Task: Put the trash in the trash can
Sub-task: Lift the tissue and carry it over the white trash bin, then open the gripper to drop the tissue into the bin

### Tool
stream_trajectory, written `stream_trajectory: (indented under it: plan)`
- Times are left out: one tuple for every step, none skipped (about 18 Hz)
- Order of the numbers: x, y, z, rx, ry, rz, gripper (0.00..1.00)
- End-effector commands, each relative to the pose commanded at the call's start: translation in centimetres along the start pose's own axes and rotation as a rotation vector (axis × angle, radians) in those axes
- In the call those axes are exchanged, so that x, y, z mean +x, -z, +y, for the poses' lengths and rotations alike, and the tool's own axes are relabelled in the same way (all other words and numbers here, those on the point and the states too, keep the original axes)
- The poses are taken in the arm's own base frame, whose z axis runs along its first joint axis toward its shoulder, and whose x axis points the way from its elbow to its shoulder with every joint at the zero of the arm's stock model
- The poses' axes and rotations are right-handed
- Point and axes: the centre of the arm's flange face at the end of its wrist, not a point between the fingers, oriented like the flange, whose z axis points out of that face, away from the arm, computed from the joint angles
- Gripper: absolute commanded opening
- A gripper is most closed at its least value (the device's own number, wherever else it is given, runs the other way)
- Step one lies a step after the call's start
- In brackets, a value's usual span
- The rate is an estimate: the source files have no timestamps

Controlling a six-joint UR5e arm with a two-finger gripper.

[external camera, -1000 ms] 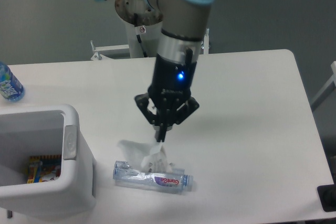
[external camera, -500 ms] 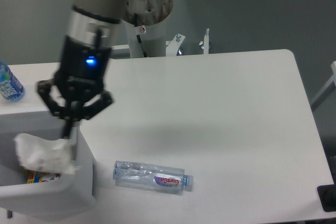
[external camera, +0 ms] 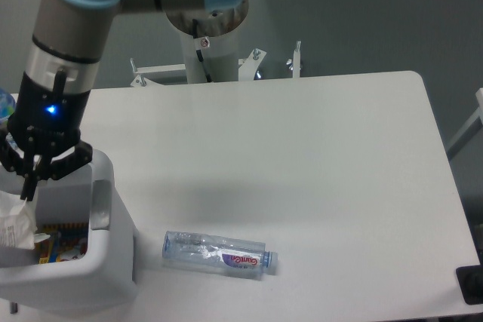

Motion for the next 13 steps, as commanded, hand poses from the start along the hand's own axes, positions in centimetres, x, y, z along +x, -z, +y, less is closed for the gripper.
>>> stream_trajectory:
  plan:
    - [0.2,-0.3,0.1,-0.005,-0.002,0.001,0.05]
    - [0.2,-0.5,0.2,-0.009,-0.002,0.003,0.15]
    - [0.2,-0.5,0.2,-0.007,-0.006,0.003,0.32]
    - [0.1,-0.3,0.2,-0.005,-0.008,0.000,0.56]
    - [0.2,-0.1,0.2,-0.001,-0.010,-0.002,0.74]
    - [0.4,0.4,0.2,0.006,-0.011,-0.003,0.98]
    - [0.6,0.9,0.0,0.016,-0.010,-0.002,1.00]
    - [1.0,1.6,-0.1,0.026,-0.012,-0.001,1.00]
    - [0.9,2.0,-0.1,0.031,-0.012,-0.003,1.00]
    - [0.5,2.2,-0.3,0.034,-0.004,-0.007,1.00]
    - [-0.3,2.3,-0.5,0.038,0.017,-0.023,1.00]
    - [-1.1,3.0,-0.7,0.054,0.043,-0.057,1.00]
    - [-1.8,3.8,-0.9,0.074,0.072,-0.103,1.00]
